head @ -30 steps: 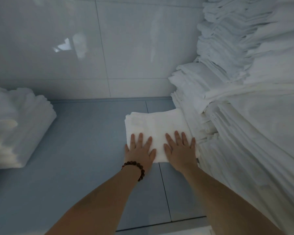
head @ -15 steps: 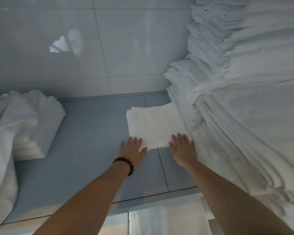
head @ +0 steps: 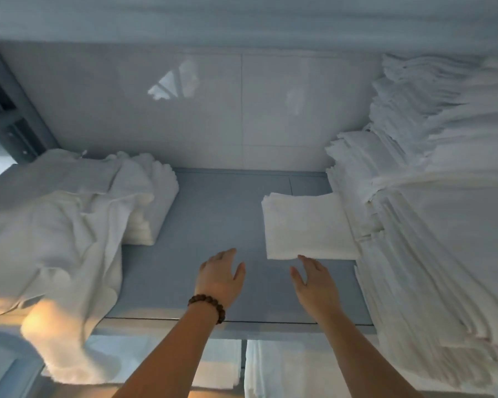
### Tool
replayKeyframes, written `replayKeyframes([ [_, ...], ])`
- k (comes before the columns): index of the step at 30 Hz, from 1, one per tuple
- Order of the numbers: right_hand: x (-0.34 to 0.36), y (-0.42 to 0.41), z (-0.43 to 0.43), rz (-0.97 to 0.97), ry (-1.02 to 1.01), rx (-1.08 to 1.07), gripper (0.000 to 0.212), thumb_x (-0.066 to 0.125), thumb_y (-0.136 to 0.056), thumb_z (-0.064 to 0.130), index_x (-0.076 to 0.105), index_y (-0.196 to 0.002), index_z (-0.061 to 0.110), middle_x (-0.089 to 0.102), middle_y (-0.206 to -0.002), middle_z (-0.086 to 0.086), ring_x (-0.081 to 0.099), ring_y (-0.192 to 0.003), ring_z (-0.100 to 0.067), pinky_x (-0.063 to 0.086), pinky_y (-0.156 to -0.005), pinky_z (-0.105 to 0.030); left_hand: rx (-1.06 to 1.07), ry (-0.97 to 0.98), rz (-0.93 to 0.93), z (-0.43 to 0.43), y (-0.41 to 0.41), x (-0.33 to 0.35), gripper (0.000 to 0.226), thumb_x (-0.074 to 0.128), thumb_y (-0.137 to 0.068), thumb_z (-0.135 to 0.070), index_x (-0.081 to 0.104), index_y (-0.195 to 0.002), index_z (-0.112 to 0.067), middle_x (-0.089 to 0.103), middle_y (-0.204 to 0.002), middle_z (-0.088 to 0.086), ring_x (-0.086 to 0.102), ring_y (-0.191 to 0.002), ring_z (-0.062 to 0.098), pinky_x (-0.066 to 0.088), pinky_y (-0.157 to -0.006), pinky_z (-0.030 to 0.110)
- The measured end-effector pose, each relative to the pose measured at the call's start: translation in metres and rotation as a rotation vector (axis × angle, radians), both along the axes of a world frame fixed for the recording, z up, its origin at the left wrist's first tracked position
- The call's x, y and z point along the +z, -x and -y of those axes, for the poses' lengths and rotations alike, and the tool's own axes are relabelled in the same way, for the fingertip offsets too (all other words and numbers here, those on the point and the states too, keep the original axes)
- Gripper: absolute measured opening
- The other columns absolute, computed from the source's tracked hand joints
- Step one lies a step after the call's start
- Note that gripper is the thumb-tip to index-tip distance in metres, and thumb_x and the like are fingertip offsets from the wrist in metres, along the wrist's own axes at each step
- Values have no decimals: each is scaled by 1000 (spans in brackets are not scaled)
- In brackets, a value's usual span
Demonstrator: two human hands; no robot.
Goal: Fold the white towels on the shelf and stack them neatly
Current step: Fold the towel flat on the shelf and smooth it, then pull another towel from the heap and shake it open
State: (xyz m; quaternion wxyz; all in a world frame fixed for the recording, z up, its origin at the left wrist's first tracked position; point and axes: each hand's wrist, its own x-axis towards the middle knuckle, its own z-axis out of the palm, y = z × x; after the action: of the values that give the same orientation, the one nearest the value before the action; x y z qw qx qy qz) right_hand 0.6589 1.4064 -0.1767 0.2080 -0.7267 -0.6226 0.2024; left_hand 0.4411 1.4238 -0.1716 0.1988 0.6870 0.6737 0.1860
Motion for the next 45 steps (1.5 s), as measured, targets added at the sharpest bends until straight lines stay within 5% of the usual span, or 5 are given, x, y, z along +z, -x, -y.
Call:
replayKeyframes([
  [22,12,206,1,38,-131,463,39,48,-95,32,53,-129,12,53,-131,-6,45,-124,-24,37,-102,-33,443,-59,59,77,167,29,49,41,-95,-40,39,-139,-18,46,-141,2,50,-121,23,41,-100,39],
  [45,17,468,-15,-9,-17,225,40,46,-96,29,48,-134,17,44,-140,-4,36,-132,-21,32,-108,-36,222,-89,116,16,420,21,47,44,-95,-38,42,-138,-19,51,-135,5,49,-121,24,40,-100,37],
])
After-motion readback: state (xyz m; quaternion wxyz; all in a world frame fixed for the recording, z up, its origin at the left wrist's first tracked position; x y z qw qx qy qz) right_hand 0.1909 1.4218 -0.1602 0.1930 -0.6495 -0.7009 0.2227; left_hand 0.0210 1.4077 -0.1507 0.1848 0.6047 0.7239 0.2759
